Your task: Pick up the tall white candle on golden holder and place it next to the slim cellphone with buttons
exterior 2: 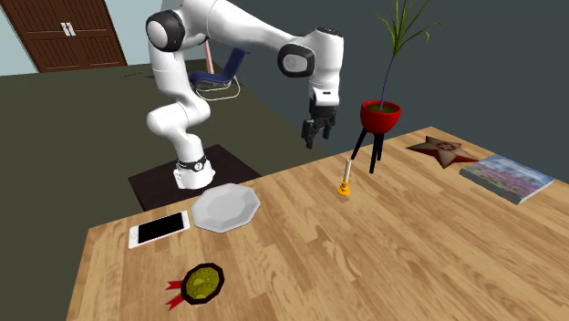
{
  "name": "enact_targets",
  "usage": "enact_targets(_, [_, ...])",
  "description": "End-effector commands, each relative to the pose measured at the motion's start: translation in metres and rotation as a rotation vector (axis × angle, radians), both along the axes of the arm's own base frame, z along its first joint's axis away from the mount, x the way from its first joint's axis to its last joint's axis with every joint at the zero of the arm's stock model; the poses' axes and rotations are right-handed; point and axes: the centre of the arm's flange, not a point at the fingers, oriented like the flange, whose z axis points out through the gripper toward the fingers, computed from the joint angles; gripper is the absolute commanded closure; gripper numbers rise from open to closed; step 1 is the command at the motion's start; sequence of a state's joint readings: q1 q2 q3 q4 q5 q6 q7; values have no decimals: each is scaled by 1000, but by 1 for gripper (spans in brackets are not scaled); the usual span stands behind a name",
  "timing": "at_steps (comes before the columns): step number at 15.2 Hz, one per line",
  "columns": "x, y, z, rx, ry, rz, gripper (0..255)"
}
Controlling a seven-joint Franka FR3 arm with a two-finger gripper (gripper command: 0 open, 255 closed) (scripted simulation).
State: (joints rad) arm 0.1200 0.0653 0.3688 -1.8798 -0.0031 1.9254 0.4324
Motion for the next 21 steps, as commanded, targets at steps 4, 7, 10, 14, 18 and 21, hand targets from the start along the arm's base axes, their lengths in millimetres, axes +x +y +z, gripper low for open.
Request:
enact_targets(4, [39, 48, -28, -9, -11, 22, 0])
enact_targets(7, [62, 77, -45, -14, -17, 36, 0])
enact_targets(10, [73, 92, -58, -17, -20, 43, 0])
enact_targets(14, [73, 91, -80, -17, -20, 43, 0])
enact_targets(18, [73, 91, -93, -17, -20, 43, 0])
enact_targets(21, [73, 91, -93, -17, -20, 43, 0])
